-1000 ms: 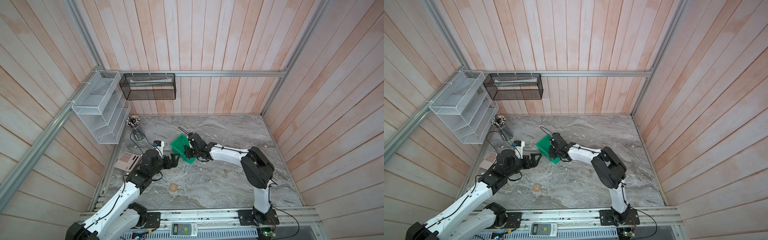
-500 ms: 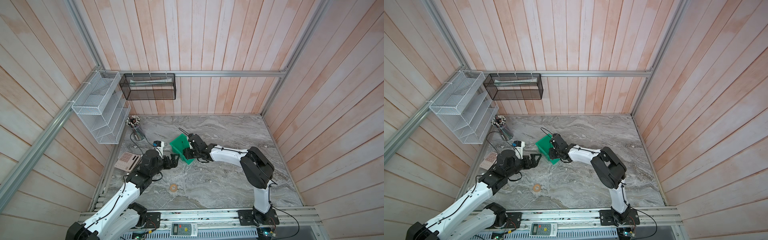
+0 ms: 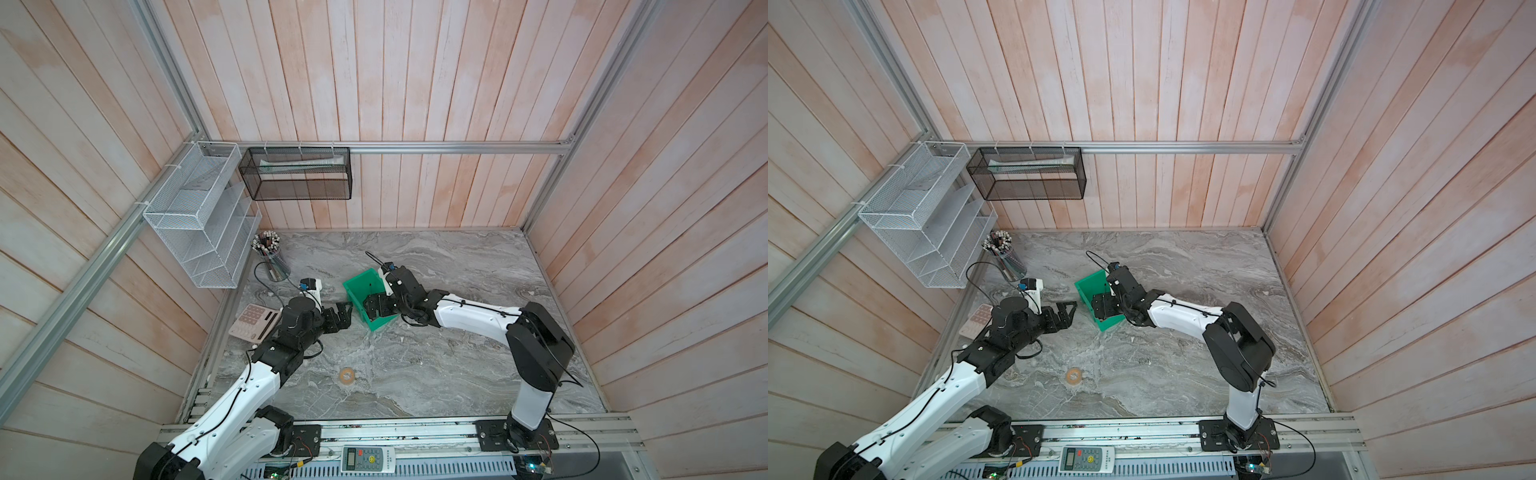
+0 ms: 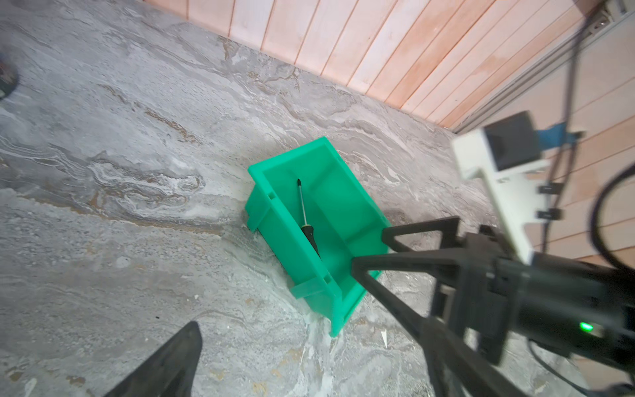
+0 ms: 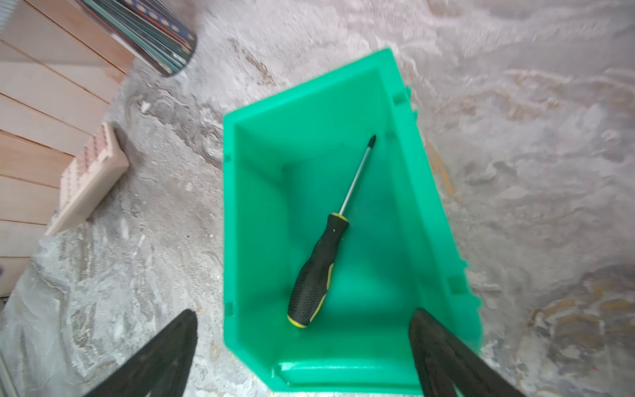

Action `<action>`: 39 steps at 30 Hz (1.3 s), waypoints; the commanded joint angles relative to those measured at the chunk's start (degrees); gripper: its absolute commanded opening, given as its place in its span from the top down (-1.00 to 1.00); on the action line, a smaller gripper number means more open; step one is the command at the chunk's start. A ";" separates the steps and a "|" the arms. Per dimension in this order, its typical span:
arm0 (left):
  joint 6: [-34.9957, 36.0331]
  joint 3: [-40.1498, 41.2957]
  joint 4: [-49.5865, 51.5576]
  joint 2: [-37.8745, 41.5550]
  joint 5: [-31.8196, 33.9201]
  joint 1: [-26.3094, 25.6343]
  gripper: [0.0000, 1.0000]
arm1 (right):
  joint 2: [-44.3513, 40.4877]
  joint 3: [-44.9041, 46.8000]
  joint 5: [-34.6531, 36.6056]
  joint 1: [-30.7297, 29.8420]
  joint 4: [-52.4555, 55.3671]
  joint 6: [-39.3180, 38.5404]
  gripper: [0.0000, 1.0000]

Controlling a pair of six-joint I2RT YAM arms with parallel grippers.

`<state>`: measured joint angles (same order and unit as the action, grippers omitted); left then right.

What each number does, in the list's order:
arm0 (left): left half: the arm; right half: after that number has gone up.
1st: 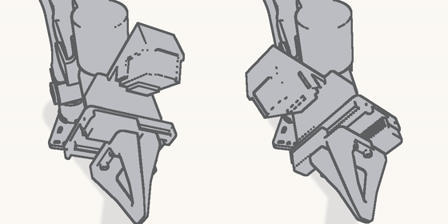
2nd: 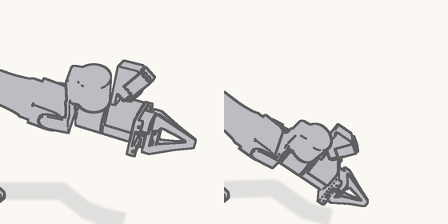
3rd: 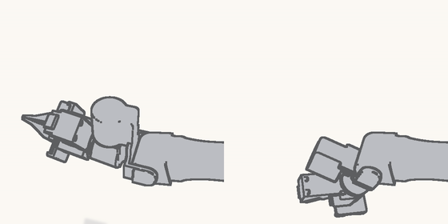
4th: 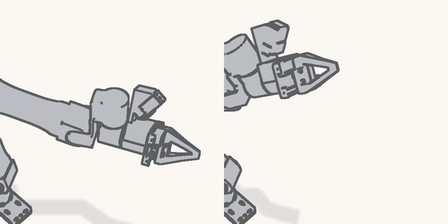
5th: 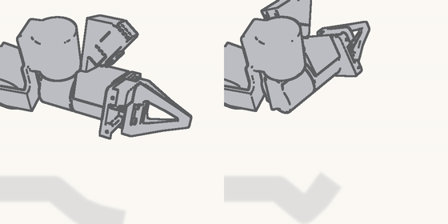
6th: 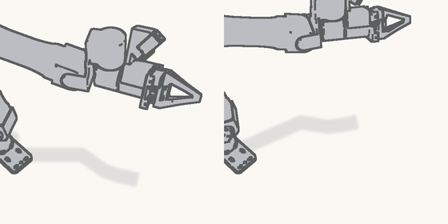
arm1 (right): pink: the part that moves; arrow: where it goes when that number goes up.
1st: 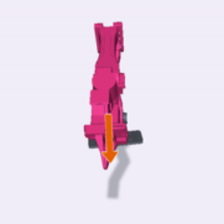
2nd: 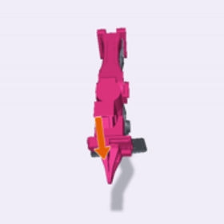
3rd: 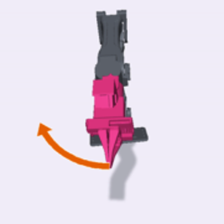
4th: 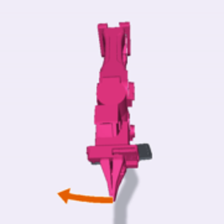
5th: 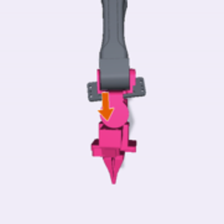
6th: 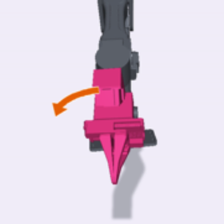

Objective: Put the screwdriver in the bin
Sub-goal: Reset both arms

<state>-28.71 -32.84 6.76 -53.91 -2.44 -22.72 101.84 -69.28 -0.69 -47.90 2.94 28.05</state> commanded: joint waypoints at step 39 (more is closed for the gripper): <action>14.97 16.86 -39.33 -13.65 39.63 16.05 -1.00 | -38.37 60.42 41.02 35.77 -56.52 -18.85 -0.96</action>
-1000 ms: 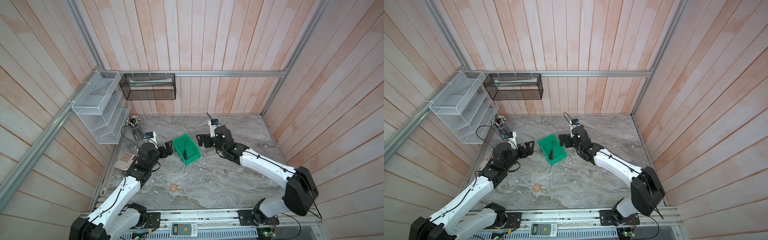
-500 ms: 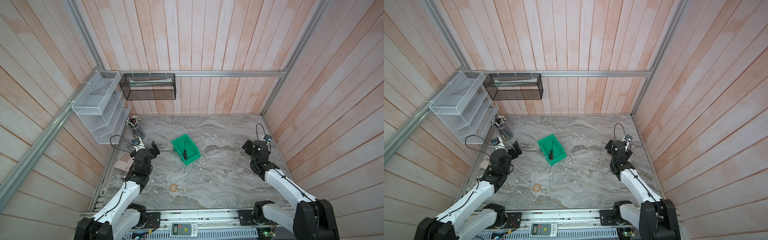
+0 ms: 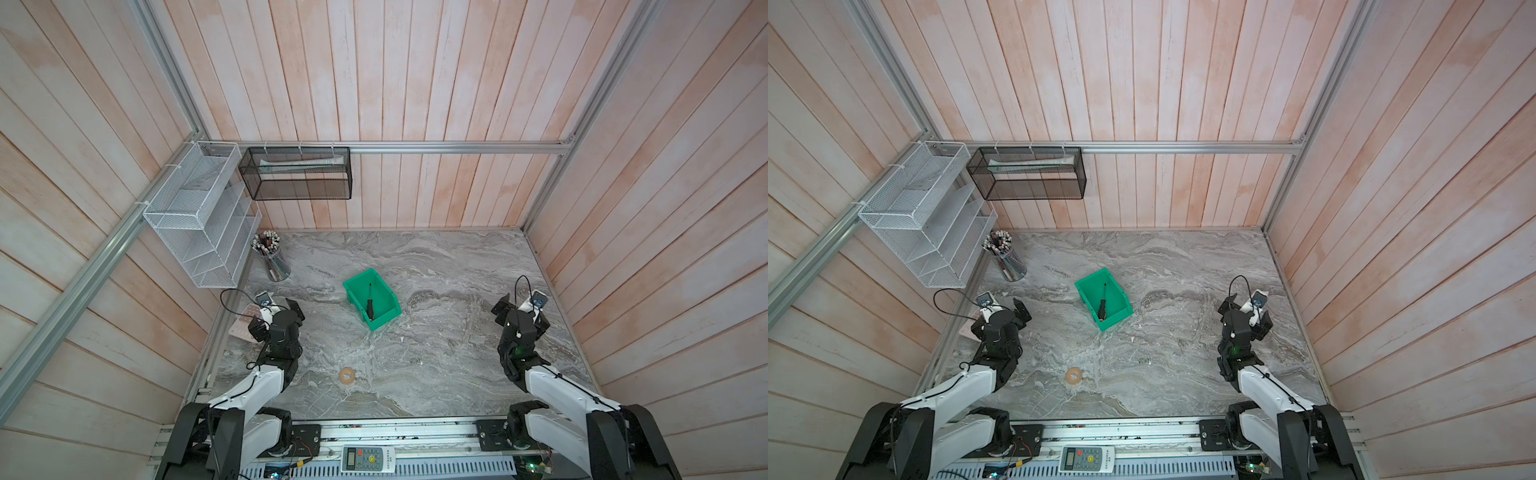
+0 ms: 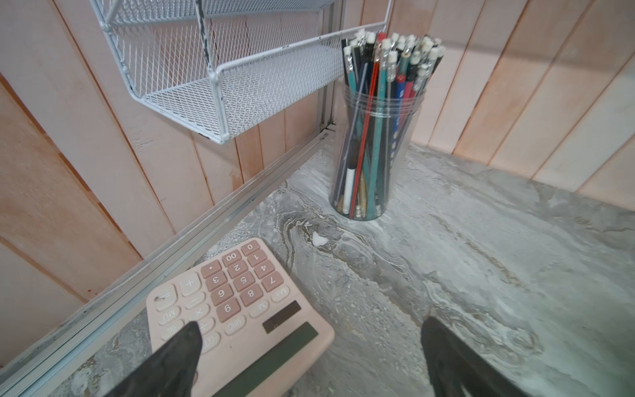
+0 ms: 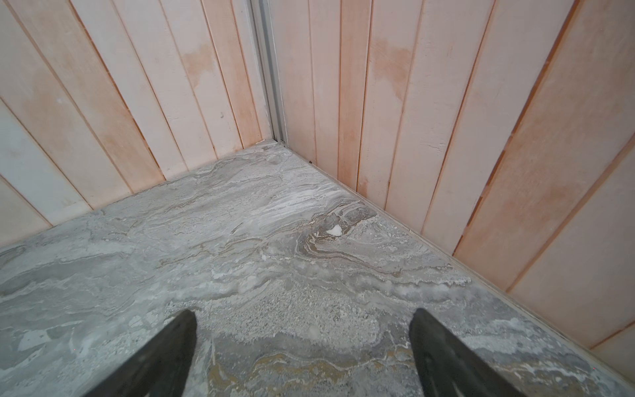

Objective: Put the screwdriver in the bin
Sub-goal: Reset both arms

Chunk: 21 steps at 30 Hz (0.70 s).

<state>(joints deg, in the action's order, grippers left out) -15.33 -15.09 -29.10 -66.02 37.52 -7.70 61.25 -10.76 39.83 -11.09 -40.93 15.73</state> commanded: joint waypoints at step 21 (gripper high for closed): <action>12.14 -3.26 -28.85 -18.67 -12.08 2.60 -1.00 | 33.09 6.09 8.39 -12.30 -65.18 -31.34 -0.96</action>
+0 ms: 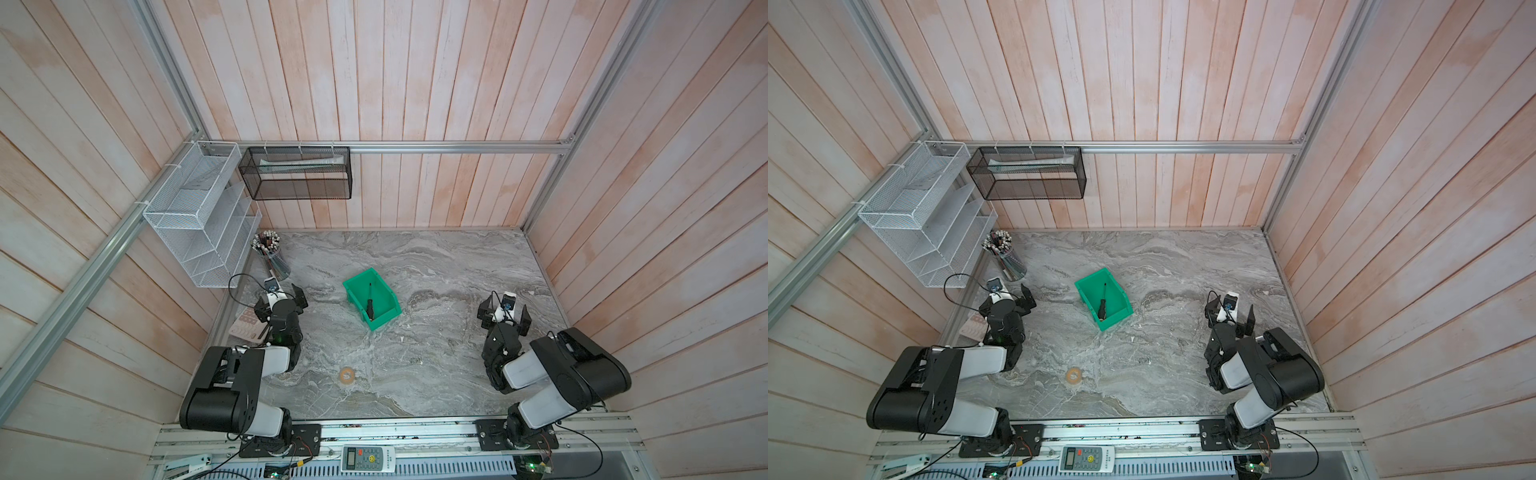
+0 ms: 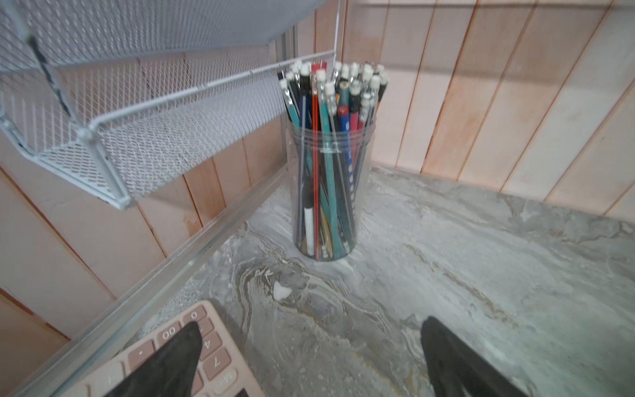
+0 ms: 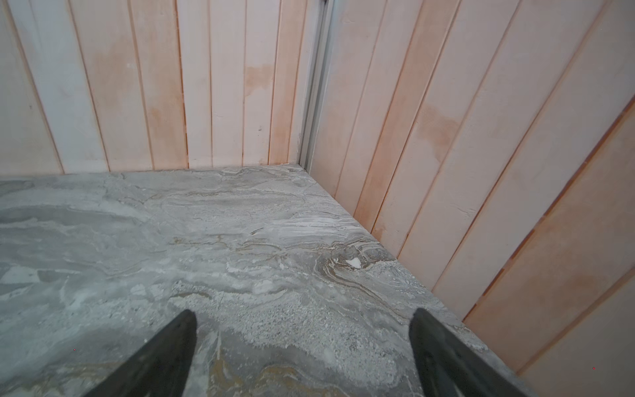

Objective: Put the screwdriver in the bin
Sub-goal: Reset both arms

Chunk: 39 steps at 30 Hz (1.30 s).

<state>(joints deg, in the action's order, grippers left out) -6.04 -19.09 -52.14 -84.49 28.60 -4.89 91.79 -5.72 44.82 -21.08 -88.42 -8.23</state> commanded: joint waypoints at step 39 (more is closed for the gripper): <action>6.61 5.11 -16.43 -4.07 -17.64 1.44 -1.00 | -2.11 -4.99 -23.84 15.68 8.13 10.11 -0.96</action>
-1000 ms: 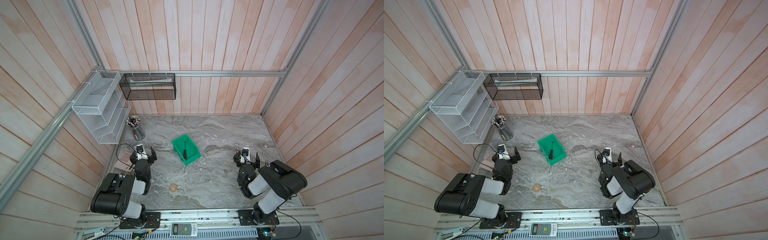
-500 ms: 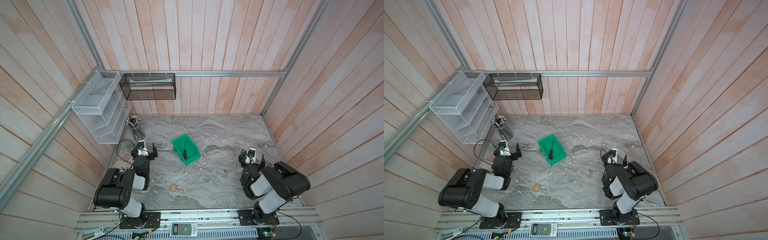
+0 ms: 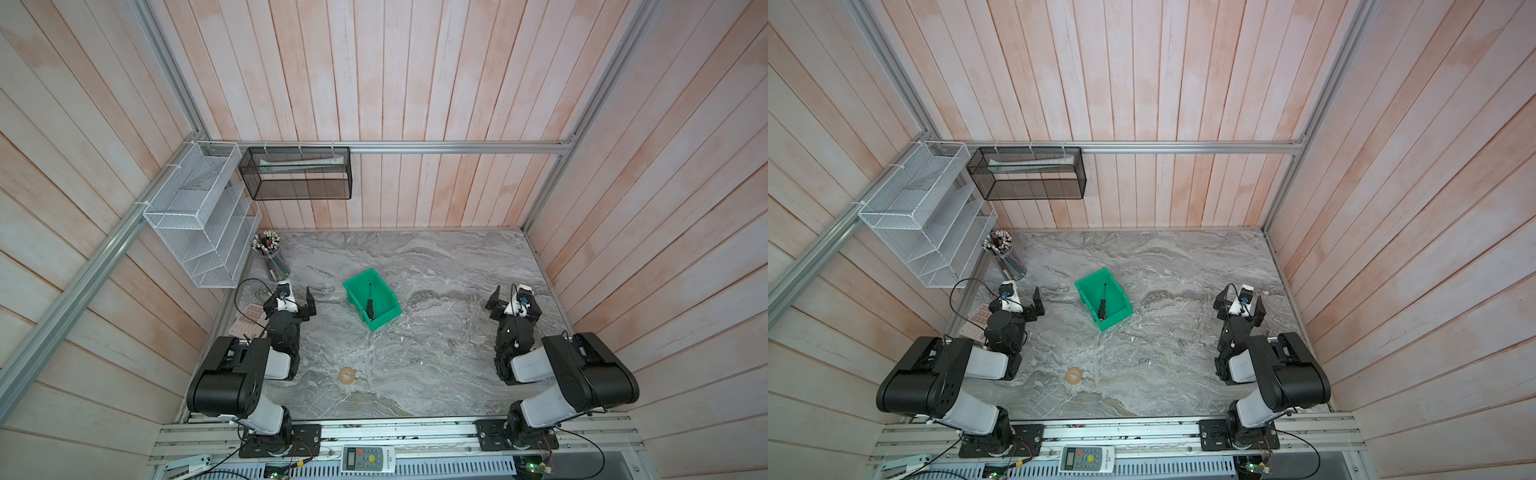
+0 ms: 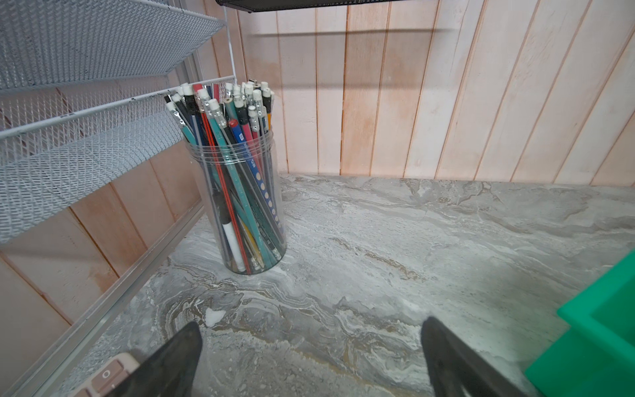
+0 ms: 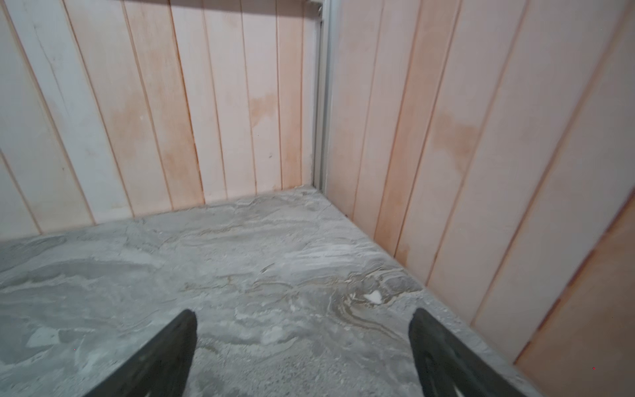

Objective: Put the screwdriver in the bin
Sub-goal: Reset both arms

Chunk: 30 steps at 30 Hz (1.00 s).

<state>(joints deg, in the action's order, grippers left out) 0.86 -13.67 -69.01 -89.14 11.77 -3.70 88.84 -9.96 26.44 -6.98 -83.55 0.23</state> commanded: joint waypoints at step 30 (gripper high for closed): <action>-1.04 -2.07 3.76 0.51 -3.68 1.67 -1.00 | -0.27 -1.53 -6.01 1.85 6.73 2.76 -0.95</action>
<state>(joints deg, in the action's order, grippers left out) 0.36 -14.96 -65.89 -89.12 9.21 -2.26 88.75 -11.00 20.88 -5.41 -76.66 2.22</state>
